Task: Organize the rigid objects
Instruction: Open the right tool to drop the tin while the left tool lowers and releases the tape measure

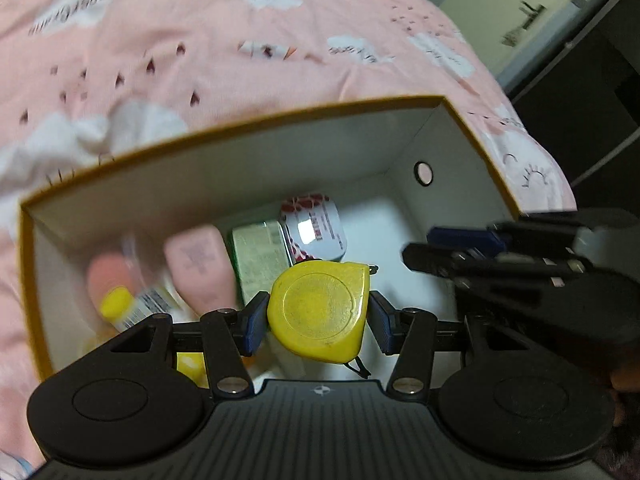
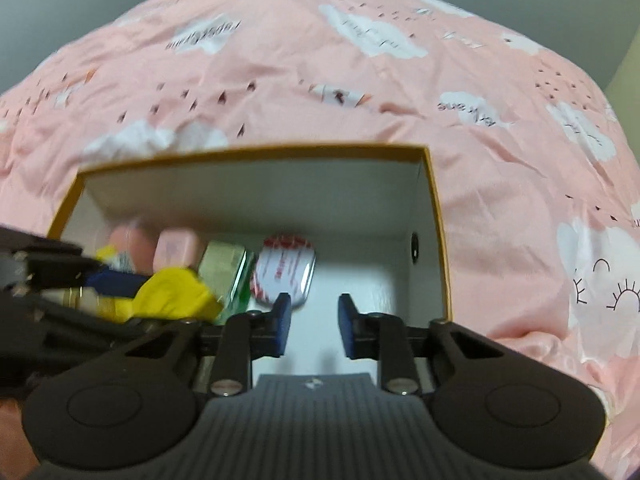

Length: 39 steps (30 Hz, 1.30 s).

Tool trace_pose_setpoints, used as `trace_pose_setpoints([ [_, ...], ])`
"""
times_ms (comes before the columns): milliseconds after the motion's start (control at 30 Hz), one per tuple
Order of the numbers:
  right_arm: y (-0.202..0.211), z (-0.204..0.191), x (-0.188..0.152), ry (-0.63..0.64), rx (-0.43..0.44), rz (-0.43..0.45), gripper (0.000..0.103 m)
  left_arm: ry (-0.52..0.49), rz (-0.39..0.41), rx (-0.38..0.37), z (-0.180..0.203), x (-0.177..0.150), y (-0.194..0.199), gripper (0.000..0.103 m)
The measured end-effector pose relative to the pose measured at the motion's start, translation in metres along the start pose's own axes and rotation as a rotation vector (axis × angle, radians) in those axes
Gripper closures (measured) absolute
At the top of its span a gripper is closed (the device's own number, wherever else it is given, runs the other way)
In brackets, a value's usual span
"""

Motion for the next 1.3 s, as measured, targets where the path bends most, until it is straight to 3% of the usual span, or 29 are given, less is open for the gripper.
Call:
trace_pose_setpoints([
  [100,0.000,0.002,-0.004,0.062,0.013,-0.023,0.096,0.077,-0.026,-0.036,0.000,-0.004,-0.010,0.044],
  [233,-0.001,0.006,-0.003,0.139,0.059,-0.057,0.102,0.171,-0.047,-0.051,-0.003,-0.008,-0.021,0.044],
  [367,-0.004,-0.007,-0.010,0.343,0.083,-0.117,0.098,0.236,-0.029,-0.031,-0.008,-0.007,-0.028,0.044],
  [433,-0.012,-0.016,-0.016,0.419,0.088,-0.150,0.098,0.229,-0.027,-0.029,-0.005,-0.005,-0.030,0.044],
  [600,-0.030,-0.026,-0.020,0.463,0.119,-0.192,0.098,0.213,-0.040,-0.022,0.002,-0.004,-0.039,0.043],
  [867,-0.042,-0.027,-0.018,0.455,0.102,-0.223,0.096,0.162,-0.035,-0.070,0.003,-0.002,-0.030,0.039],
  [933,-0.041,-0.025,-0.017,0.438,0.115,-0.223,0.086,0.138,-0.016,-0.064,0.001,0.000,-0.021,0.039],
  [967,-0.039,-0.025,-0.017,0.421,0.127,-0.221,0.071,0.124,-0.002,-0.060,0.000,0.000,-0.015,0.039],
  [1033,-0.036,-0.026,-0.017,0.394,0.144,-0.216,0.060,0.089,0.021,-0.048,-0.003,0.002,-0.002,0.039],
  [1300,-0.044,-0.058,-0.021,0.494,0.154,-0.243,0.055,-0.012,0.047,0.012,-0.021,-0.006,0.030,0.039],
])
Point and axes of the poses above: each gripper's, at about its wrist camera, not at the fingertips, and y roughly against the way its jaws point, z to its right, x to its top, the point moved 1 cm from there along -y, roughly the way its jaws point, and after that the axes turned 5 degrees about y, right-handed, at the moved point
